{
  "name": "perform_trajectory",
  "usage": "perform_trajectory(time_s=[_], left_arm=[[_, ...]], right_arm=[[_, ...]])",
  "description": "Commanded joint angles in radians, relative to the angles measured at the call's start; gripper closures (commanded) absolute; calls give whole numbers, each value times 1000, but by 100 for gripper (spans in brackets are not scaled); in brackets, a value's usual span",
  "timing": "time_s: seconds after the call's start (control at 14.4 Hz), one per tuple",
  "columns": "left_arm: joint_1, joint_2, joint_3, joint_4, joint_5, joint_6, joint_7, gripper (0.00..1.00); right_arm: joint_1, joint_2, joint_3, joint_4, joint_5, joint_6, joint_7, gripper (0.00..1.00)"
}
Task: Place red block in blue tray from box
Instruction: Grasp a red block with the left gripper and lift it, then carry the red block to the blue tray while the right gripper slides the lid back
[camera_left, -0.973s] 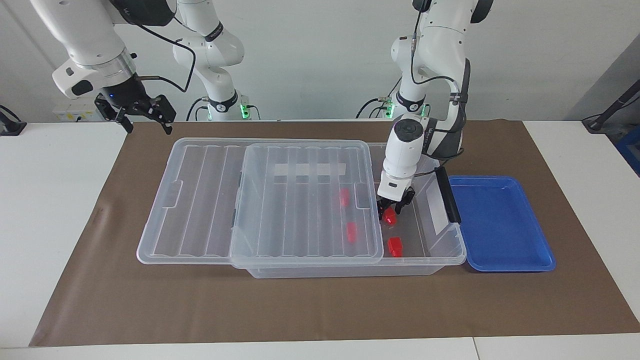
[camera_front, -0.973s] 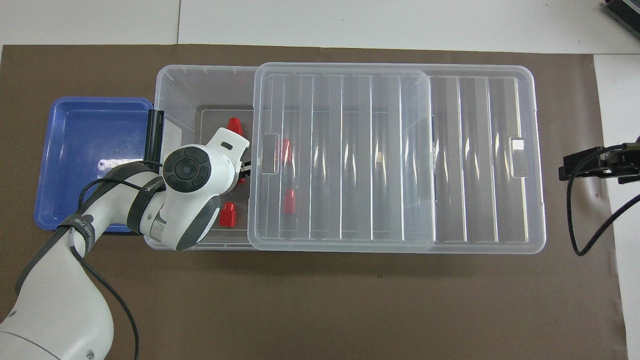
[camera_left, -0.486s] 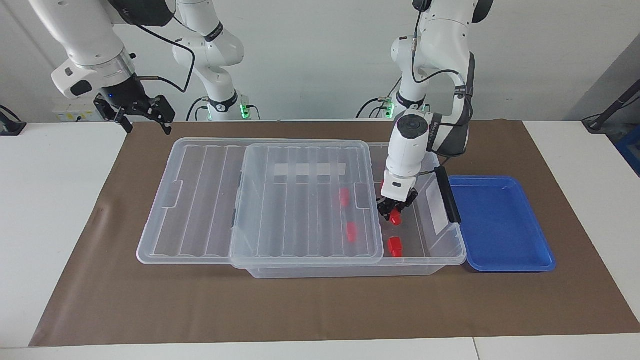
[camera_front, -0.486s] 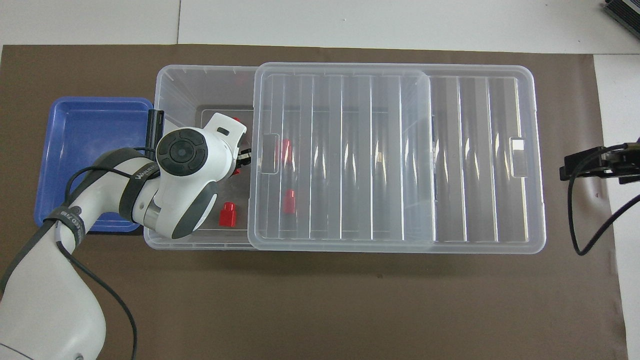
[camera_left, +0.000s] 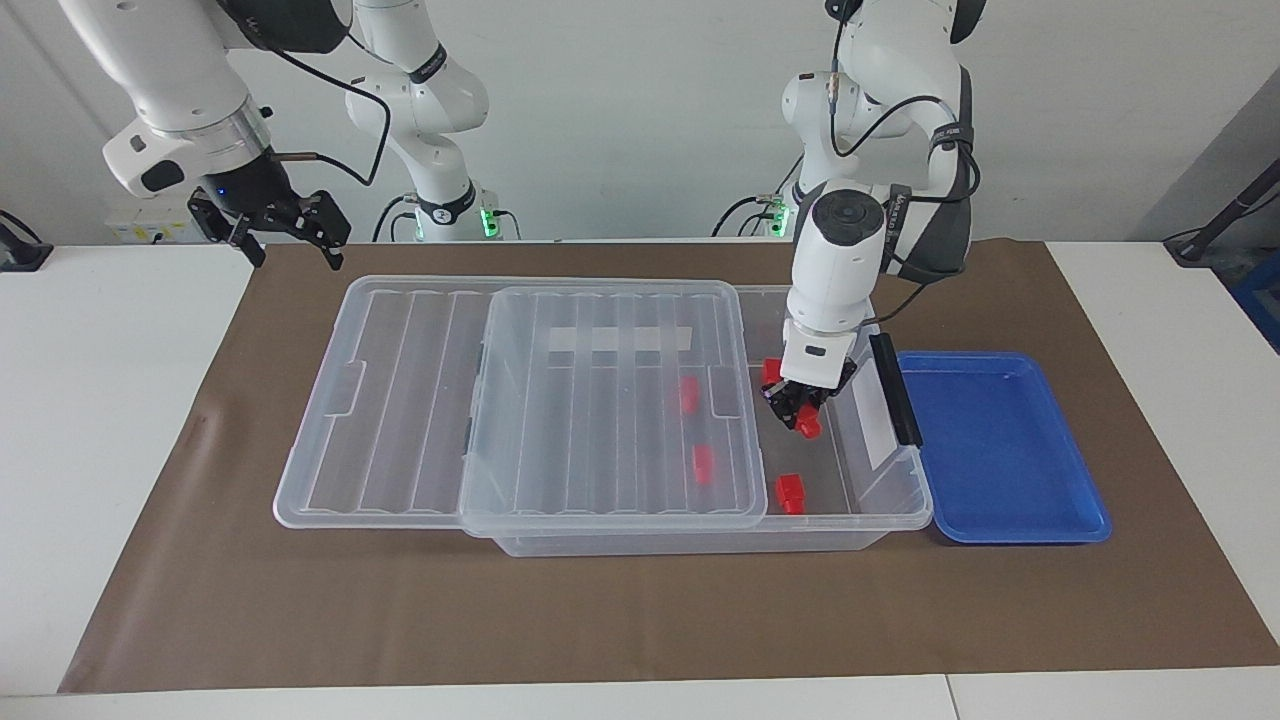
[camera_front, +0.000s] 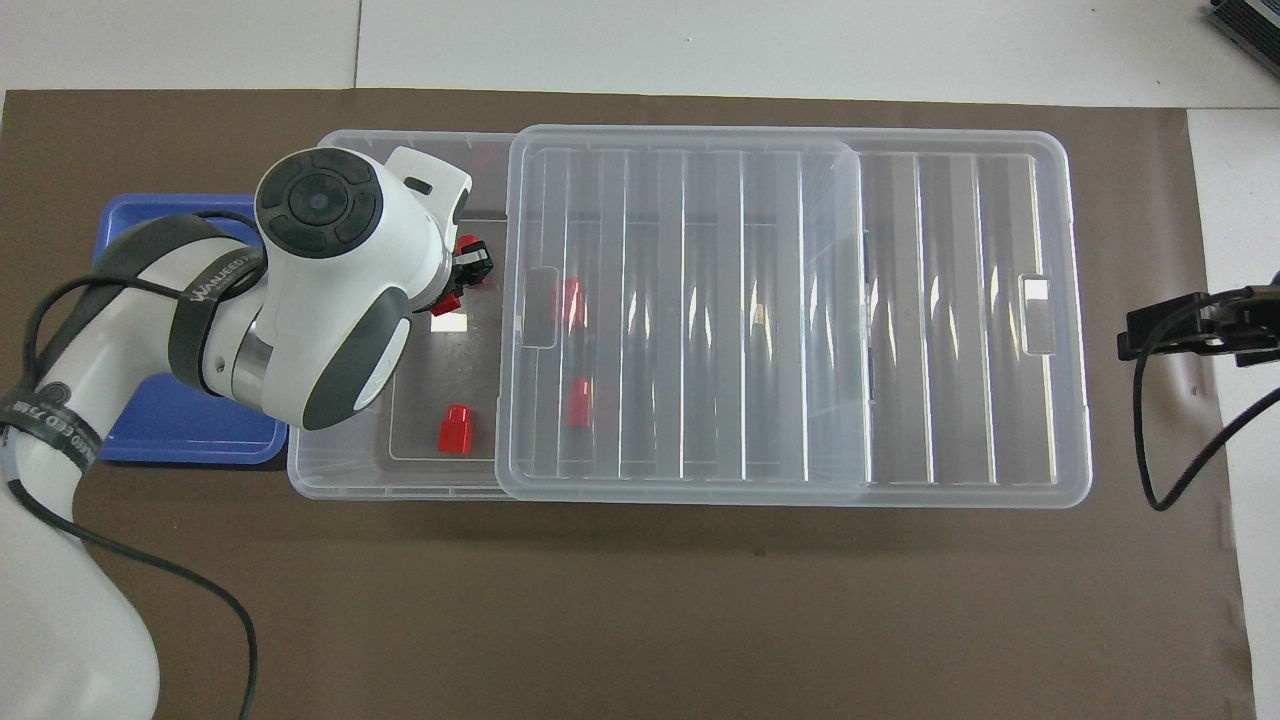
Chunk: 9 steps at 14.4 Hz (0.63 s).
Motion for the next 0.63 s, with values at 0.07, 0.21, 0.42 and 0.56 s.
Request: perform_trajectory(time_s=[0.07,0.21,0.42,0.56], left_arm=[[-6,-10,6,73,-20,-129,1,100],[-2,-13,6,133,-21,-233,37,100],[32,-14,23,244,-59,-411,189,100],[95,-17,18,261,-66,-451,289,100]], right_arm=[[-13,-32,2,-67,17,97,-84,22],[-27,-20,0,-88,17,164,-87,71],[-44,-12,0,-169,17,282,-119,100],[-54,21,0,-182,17,324,-191,100]])
